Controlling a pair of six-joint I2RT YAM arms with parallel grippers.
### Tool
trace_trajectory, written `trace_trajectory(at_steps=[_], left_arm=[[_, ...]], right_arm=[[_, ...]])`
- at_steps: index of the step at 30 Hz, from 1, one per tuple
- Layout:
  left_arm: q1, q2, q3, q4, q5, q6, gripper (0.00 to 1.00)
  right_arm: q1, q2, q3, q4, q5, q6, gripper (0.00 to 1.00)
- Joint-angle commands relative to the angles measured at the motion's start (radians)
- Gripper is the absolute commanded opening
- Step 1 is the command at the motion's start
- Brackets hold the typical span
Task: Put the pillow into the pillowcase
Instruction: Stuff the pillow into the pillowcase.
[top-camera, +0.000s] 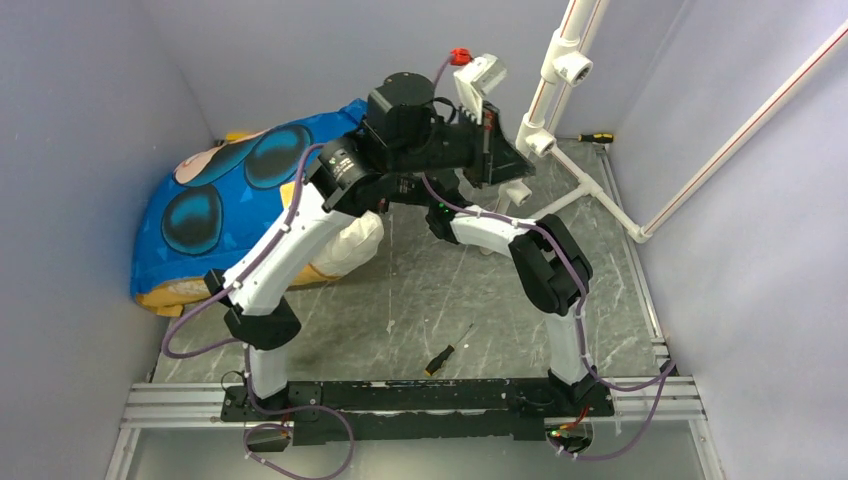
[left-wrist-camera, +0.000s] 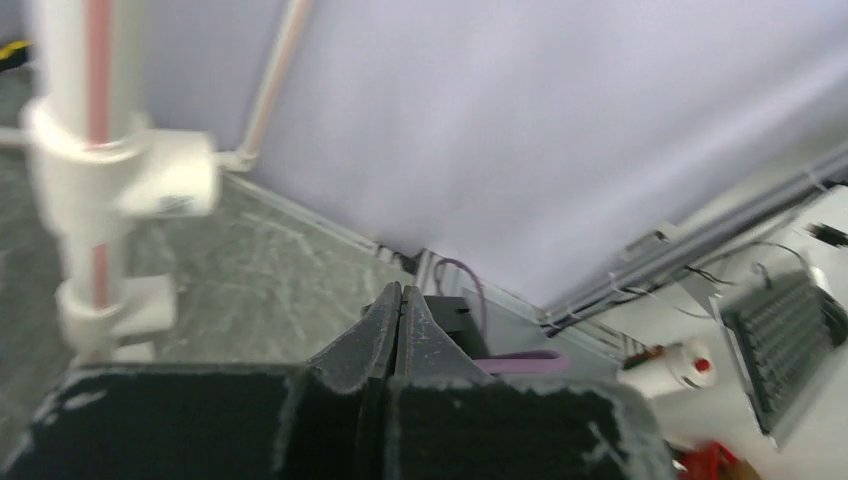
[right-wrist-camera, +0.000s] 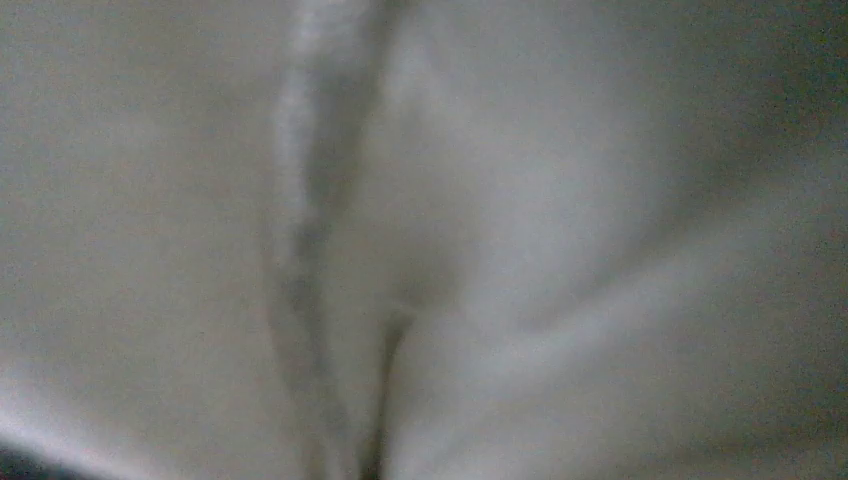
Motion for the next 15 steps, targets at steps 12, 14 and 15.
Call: trace_trajectory(at_steps=[12,14,15], left_arm=[[-0.003,-0.282,-0.199,-0.272,-0.851,0.502,0.94],[0.011,-0.274,-0.206,-0.360,-0.916,0.546,0.96],[0.013,-0.271,-0.212,-0.394,-0.954,0.550,0.99]], right_arm=[[0.026,-0.075,-0.052,-0.033,0.077,-0.047,0.00],[0.026,-0.077,-0.051,-0.048,0.073,-0.055,0.00],[0.026,-0.076,-0.050,-0.046,0.072,-0.053,0.00]])
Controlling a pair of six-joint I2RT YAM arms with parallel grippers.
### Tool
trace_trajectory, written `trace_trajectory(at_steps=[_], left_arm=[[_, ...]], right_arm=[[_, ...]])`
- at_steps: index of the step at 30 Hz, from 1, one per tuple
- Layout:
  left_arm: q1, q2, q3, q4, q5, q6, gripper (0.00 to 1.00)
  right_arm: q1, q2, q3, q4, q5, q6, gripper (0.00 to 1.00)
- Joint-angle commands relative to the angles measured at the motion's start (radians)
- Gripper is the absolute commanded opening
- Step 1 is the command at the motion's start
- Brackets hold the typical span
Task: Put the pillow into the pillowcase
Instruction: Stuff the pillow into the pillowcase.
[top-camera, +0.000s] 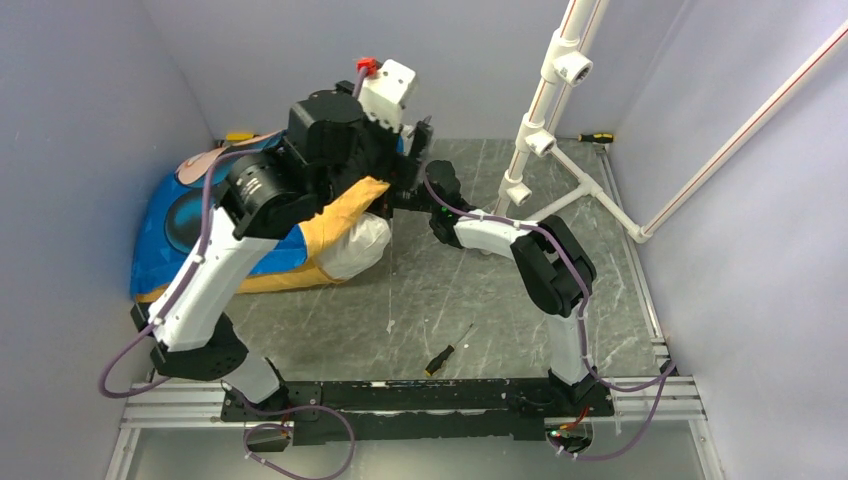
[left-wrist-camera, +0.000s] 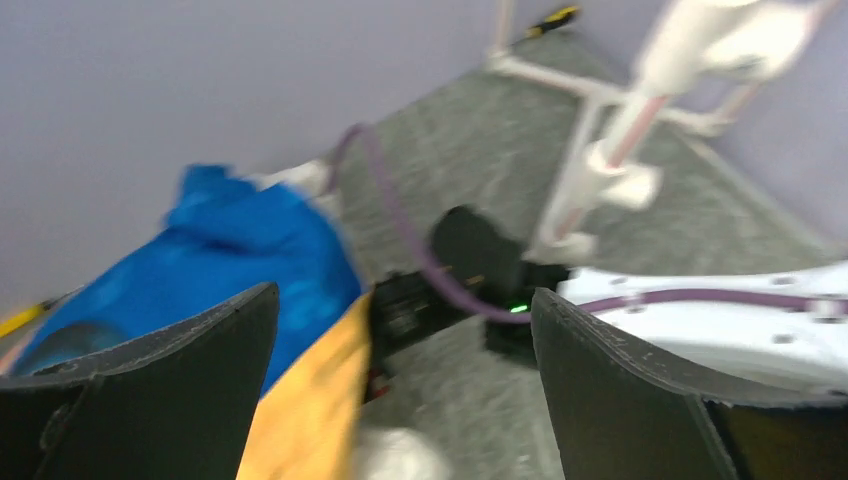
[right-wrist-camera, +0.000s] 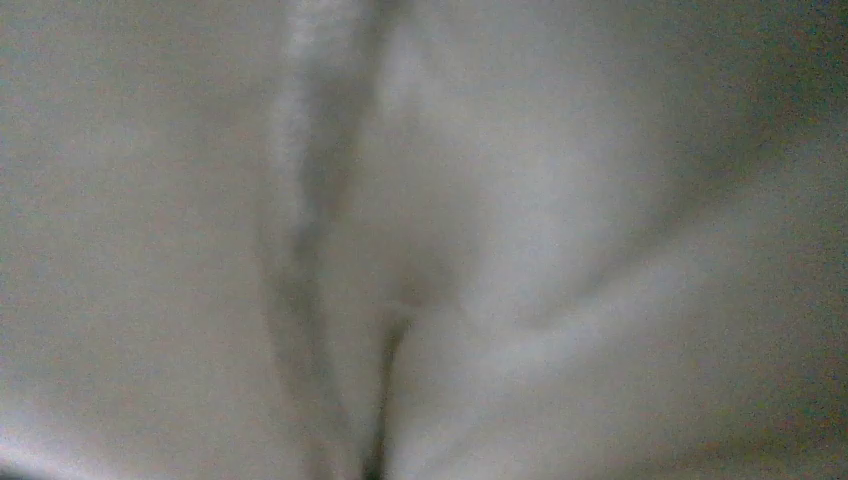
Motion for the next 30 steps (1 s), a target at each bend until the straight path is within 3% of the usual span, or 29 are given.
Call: trace_trajectory(at_steps=[1,12,19,21,26,30], left_arm=[[0.020,-0.017,-0.028,-0.186,-0.315,0.165,0.99],[0.071,-0.018,-0.237,-0.335,-0.205,0.217,1.00],[0.076,0.015,-0.419,-0.211,-0.350,0.268,0.98],[0.084,0.029,-0.441,-0.182,-0.408,0.290,0.86],[0.100,0.064,-0.292,-0.190,-0.511,0.283,0.18],[0.096,0.036,-0.133,-0.160,-0.398,0.260,0.06]], right_arm=[[0.025,-0.052,0.004,0.044,0.024,0.006,0.00],[0.021,-0.047,-0.016,0.078,0.010,0.051,0.00],[0.020,-0.048,-0.014,0.080,-0.002,0.056,0.00],[0.020,-0.050,-0.015,0.078,-0.004,0.057,0.00],[0.020,-0.052,-0.015,0.078,-0.013,0.055,0.00],[0.015,-0.048,-0.012,0.116,-0.020,0.075,0.00]])
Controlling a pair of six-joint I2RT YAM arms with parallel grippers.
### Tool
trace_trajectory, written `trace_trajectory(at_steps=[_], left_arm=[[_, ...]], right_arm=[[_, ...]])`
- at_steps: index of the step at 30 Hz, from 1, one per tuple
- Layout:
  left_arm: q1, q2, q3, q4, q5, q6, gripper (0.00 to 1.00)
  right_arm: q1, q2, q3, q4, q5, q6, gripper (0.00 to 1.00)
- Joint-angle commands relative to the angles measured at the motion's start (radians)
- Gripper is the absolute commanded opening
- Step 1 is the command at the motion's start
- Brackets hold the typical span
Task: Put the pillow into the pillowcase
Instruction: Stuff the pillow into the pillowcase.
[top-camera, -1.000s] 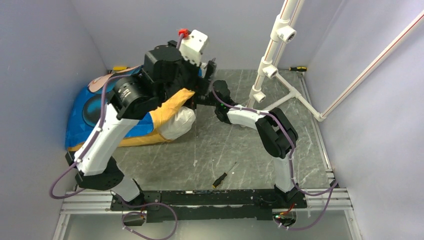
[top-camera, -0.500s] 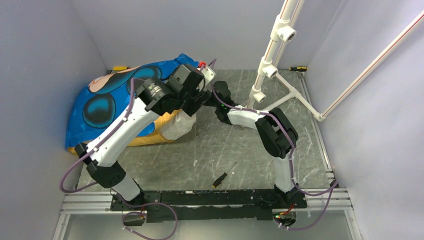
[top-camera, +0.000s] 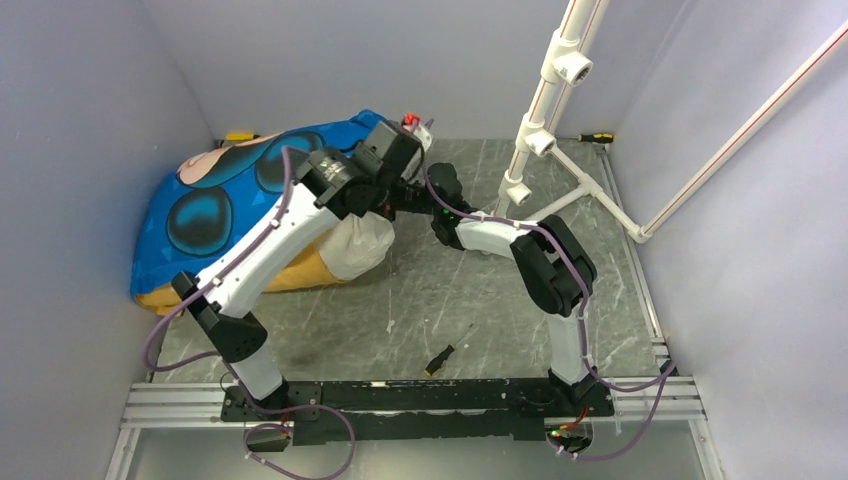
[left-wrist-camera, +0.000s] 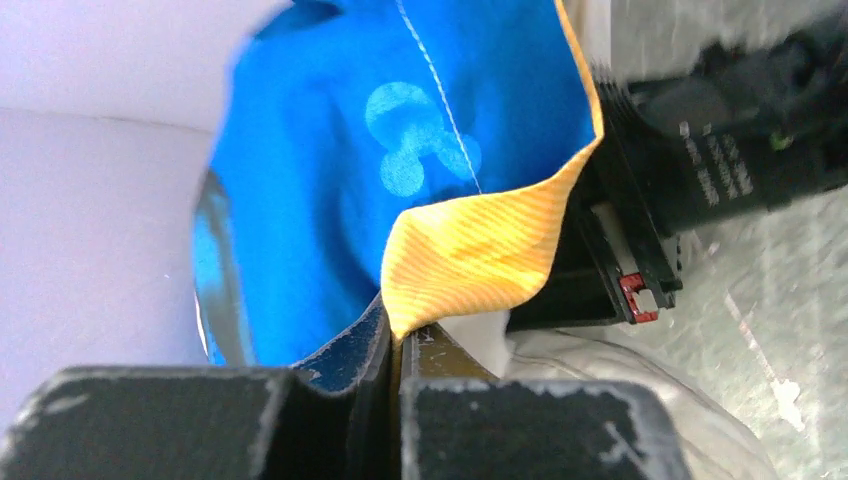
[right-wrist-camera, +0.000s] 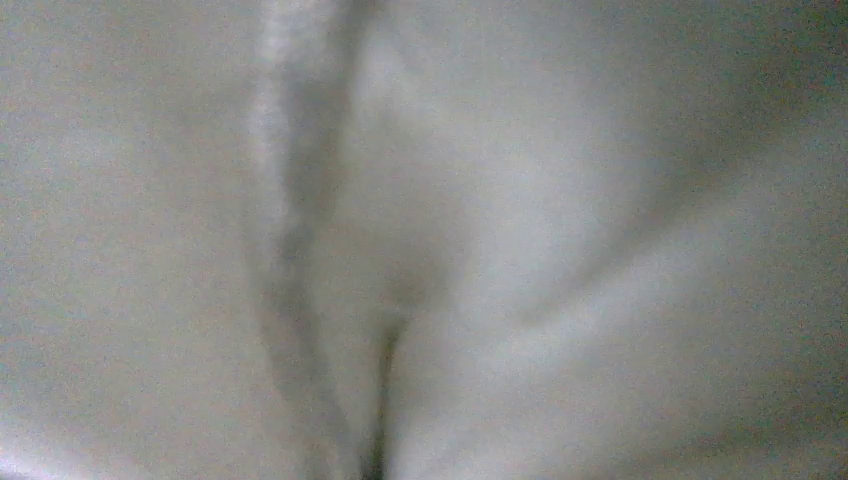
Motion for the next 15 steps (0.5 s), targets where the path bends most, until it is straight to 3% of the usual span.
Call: trace_trajectory(at_steps=[1,3,8,15], left_arm=[[0.000,-0.057,0.201,0.080,0.061,-0.035,0.06],[-0.001,-0.078,0.251,0.095,0.164,-0.077,0.01],[-0.008,-0.119,0.278,0.157,0.472,-0.202,0.00],[-0.096,-0.007,0.422,0.316,0.830,-0.376,0.00]], right_arm=[[0.022,-0.046,0.021,0.127,-0.019,0.051,0.00],[0.017,-0.043,0.031,0.180,-0.020,0.080,0.00],[0.010,-0.052,0.090,0.241,-0.015,0.086,0.00],[0.013,-0.107,0.153,0.047,0.020,-0.089,0.00]])
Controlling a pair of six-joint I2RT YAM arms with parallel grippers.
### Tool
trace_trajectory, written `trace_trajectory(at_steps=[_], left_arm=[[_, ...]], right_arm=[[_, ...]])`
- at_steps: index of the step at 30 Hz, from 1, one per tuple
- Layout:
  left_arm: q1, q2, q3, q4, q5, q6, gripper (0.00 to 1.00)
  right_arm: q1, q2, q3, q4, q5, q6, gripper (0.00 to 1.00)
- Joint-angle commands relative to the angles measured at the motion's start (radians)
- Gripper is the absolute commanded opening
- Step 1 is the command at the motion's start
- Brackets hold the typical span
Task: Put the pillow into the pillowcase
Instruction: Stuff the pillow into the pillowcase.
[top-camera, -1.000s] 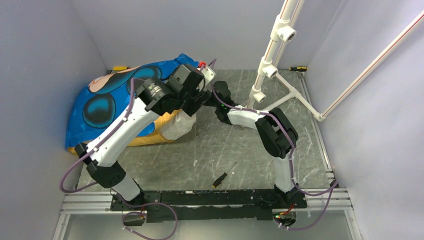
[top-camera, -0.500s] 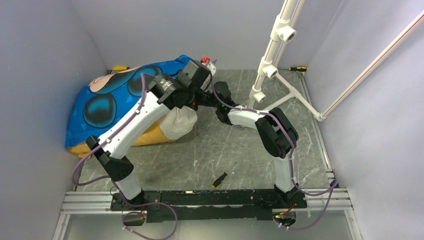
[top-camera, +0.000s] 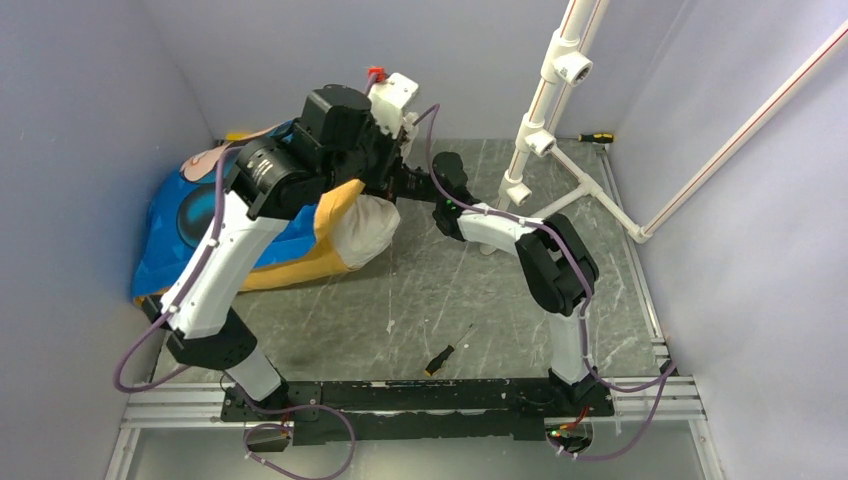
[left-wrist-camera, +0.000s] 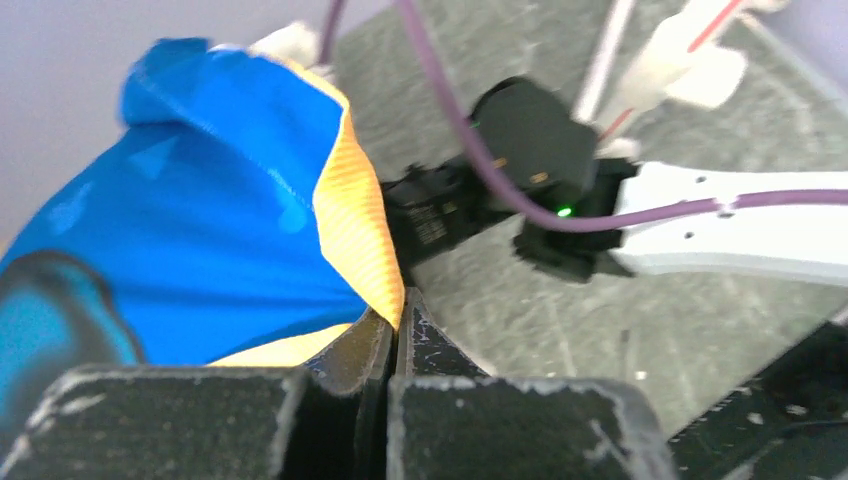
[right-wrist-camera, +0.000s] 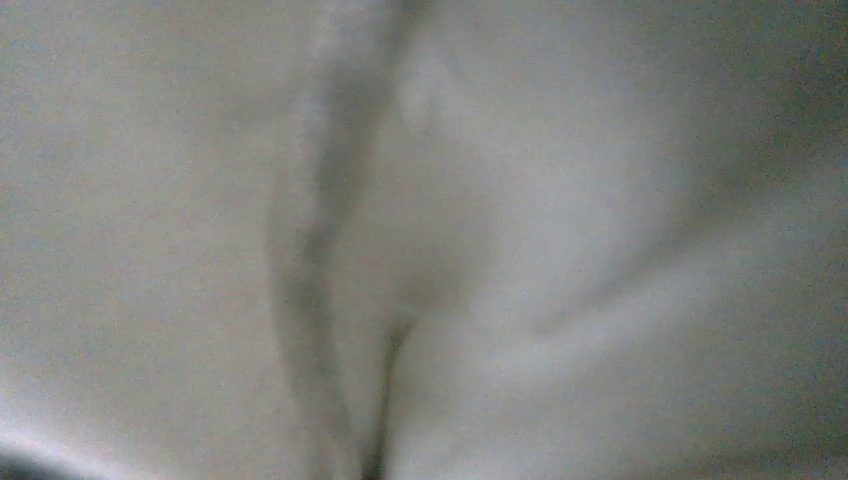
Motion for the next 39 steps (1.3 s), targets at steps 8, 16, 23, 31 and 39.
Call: trace_trajectory(at_steps=[8,16,23,31,39], left_arm=[[-0.143,0.192,0.209,0.546,0.516,-0.379,0.00],[-0.145,0.204,0.158,0.589,0.528,-0.445,0.00],[-0.143,0.171,0.140,0.418,0.403,-0.324,0.22],[-0.119,-0.028,-0.034,0.304,0.015,-0.142,0.99],[0.129,0.005,-0.040,0.133,-0.320,-0.236,0.99]], right_arm=[[0.075,-0.145,0.039,-0.161,0.137,-0.224,0.00],[0.134,-0.089,0.079,-0.181,0.116,-0.193,0.00],[0.123,-0.102,-0.028,-0.123,0.032,-0.120,0.00],[0.087,-0.141,-0.111,-0.104,-0.027,-0.136,0.00],[0.089,-0.116,-0.127,-0.049,-0.054,-0.122,0.00]])
